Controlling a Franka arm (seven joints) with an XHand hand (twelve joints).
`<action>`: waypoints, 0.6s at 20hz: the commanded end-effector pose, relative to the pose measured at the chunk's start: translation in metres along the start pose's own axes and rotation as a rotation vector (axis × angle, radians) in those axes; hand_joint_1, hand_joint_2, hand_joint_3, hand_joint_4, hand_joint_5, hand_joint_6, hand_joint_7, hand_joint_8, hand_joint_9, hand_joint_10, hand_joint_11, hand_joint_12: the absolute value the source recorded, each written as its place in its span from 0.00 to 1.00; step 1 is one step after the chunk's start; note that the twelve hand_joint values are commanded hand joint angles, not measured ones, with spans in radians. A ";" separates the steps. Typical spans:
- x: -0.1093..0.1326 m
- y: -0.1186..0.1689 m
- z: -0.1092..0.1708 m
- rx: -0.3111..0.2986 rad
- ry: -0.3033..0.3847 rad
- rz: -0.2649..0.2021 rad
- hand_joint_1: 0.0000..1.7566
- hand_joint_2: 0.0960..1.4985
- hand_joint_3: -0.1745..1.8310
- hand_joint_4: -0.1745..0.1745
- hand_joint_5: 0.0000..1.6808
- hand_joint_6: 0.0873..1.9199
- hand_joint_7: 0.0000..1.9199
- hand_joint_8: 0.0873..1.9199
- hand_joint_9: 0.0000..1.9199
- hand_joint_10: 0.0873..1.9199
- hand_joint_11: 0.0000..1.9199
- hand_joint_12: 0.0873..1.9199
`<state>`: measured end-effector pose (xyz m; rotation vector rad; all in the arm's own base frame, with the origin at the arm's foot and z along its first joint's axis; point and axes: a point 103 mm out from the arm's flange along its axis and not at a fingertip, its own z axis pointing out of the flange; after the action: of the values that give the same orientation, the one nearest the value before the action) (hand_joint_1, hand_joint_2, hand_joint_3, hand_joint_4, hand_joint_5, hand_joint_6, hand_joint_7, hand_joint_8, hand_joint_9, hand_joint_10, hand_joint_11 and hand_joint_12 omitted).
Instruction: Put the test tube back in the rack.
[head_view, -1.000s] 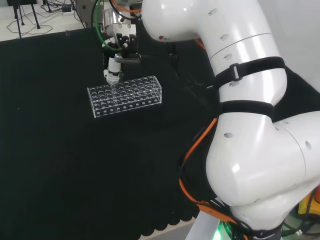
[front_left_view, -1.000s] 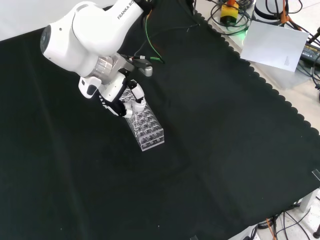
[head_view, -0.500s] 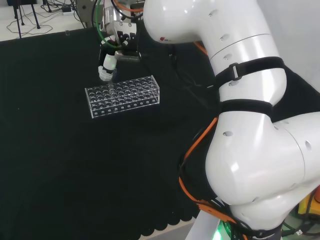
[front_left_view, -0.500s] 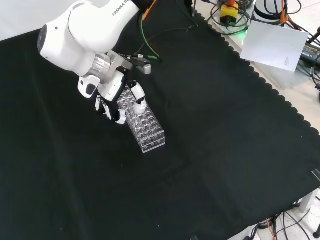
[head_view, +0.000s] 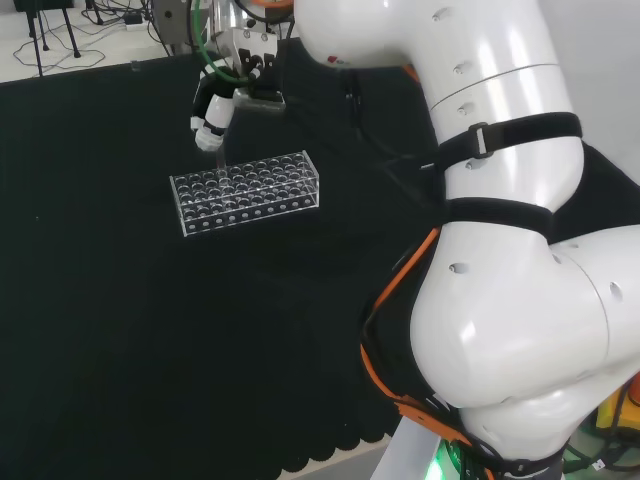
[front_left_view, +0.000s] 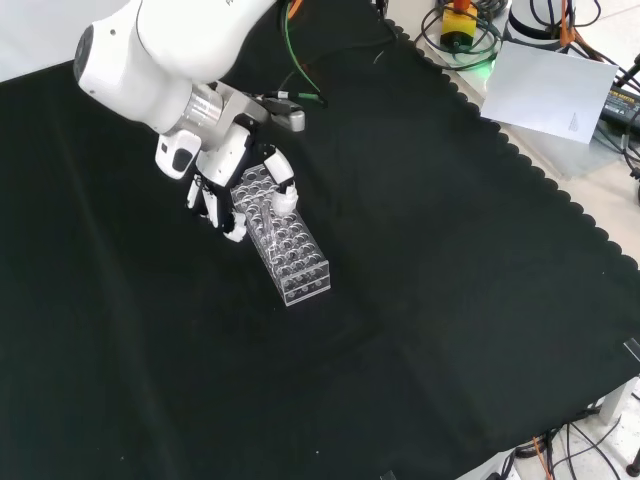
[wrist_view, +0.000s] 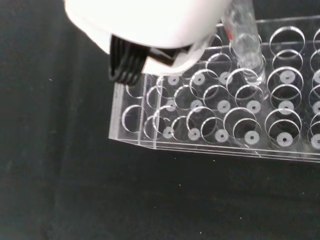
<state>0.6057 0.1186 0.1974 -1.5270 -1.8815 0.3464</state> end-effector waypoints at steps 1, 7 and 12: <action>0.007 -0.026 -0.027 -0.077 0.006 -0.045 0.64 0.26 0.44 0.33 0.33 0.41 0.33 0.51 0.38 0.46 0.08 0.79; 0.014 -0.051 -0.056 -0.142 0.007 -0.075 0.63 0.26 0.44 0.32 0.33 0.41 0.33 0.51 0.38 0.46 0.08 0.79; 0.016 -0.072 -0.076 -0.186 0.007 -0.087 0.63 0.26 0.44 0.32 0.33 0.41 0.32 0.51 0.38 0.46 0.08 0.79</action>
<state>0.6020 0.1079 0.2775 -1.5482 -1.9880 0.1917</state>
